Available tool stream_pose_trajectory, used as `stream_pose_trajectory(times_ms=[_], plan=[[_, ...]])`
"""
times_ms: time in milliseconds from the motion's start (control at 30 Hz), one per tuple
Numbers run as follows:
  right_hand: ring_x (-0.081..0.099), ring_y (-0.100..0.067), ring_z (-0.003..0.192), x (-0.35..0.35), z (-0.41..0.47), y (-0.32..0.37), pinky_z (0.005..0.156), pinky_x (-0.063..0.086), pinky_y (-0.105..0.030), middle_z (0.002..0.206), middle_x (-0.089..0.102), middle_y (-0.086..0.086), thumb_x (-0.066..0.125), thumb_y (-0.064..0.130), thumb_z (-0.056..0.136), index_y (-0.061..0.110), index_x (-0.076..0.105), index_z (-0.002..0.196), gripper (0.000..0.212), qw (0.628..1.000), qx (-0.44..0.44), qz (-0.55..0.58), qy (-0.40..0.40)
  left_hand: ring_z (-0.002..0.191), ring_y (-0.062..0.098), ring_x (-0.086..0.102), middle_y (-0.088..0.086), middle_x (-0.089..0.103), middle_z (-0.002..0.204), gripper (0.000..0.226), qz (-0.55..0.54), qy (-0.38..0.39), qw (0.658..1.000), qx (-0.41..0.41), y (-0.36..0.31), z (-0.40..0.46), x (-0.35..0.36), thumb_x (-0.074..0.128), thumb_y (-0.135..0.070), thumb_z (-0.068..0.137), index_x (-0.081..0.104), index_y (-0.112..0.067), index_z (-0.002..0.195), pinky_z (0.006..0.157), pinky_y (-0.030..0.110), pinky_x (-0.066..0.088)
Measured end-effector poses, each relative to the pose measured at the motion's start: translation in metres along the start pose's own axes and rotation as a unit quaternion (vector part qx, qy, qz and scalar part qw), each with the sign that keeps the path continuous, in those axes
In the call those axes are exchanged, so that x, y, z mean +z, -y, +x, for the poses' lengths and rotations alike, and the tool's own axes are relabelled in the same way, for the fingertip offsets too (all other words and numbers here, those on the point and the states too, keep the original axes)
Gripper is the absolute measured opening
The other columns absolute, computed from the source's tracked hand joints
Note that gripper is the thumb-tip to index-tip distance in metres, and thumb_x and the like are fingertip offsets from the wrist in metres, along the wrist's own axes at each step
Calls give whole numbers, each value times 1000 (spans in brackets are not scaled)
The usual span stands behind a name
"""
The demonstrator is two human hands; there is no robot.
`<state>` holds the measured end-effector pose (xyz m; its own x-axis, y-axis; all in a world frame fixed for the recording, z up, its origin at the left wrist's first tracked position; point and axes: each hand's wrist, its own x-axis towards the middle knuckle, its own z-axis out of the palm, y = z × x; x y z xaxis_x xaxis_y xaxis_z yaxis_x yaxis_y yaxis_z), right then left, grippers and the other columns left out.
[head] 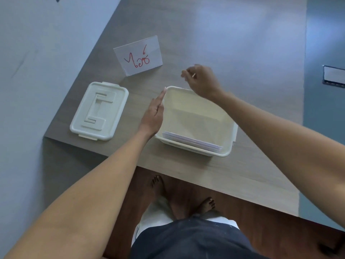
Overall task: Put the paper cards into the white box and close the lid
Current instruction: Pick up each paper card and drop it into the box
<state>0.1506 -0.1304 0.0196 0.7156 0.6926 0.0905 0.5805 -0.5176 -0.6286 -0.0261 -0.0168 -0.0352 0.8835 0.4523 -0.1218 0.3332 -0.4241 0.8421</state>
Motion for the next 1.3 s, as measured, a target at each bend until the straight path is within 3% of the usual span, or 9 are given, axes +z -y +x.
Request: stream_pose_trajectory(times_ms=[133,233,333,533,700,833,1000,1167,1300], plan=[[70,-25,86,17,43,3,80,54,-35,97,76,-13,54,23,97,2,76,99,31,999,30,39,3,117,-25,35,-24,43,130,53,-15,3,1000,-9,4,0,3,27,-18,104,31,-34,155,101,0,20],[66,-24,100,35,82,8,86,45,-25,110,71,-14,52,20,97,3,75,106,30,999,21,22,19,121,-22,36,-18,43,137,53,-30,2,999,-13,7,3,2,27,-17,104,31,-34,154,102,-1,21],[64,-26,107,64,137,24,97,47,-31,121,61,-14,51,24,96,9,71,117,32,998,31,9,55,122,-23,34,-17,41,141,53,-52,-17,998,-16,19,20,-11,28,-11,104,33,-28,154,103,-1,21],[50,-24,127,85,191,45,111,40,-38,145,45,-8,49,24,98,8,52,140,45,998,15,-57,24,139,-1,35,-7,39,153,53,-31,-12,999,15,10,21,-8,28,-14,104,31,-25,156,111,8,23],[36,-35,138,108,191,44,114,34,-44,157,29,-11,54,17,93,12,40,147,56,981,-61,-170,65,128,8,46,-3,48,140,53,-30,7,1000,0,7,-1,7,27,-17,105,28,-31,156,109,19,35],[43,-38,128,119,206,53,110,35,-46,144,41,-15,57,16,94,12,34,149,60,967,-76,-212,119,132,-5,38,-8,43,147,55,-26,1,1000,6,7,3,3,28,-13,104,29,-30,156,105,4,26],[57,-36,109,112,197,59,88,46,-40,118,59,-16,64,2,89,5,62,119,30,953,-93,-274,93,126,-20,31,-9,42,148,55,-19,-4,1000,10,7,3,2,28,-13,103,30,-31,155,97,-5,21],[63,-37,102,86,168,43,68,37,-33,110,66,-16,55,-10,84,0,70,101,24,958,-52,-272,76,119,1,47,-10,48,137,56,9,-16,1000,5,7,1,4,28,-17,102,29,-39,154,90,14,38],[56,-36,107,51,127,17,75,39,-36,110,64,-15,57,-5,85,1,69,101,21,961,-36,-274,35,119,-6,45,-11,47,143,57,-10,-9,1000,4,6,2,5,27,-23,99,31,-39,153,101,19,34]])
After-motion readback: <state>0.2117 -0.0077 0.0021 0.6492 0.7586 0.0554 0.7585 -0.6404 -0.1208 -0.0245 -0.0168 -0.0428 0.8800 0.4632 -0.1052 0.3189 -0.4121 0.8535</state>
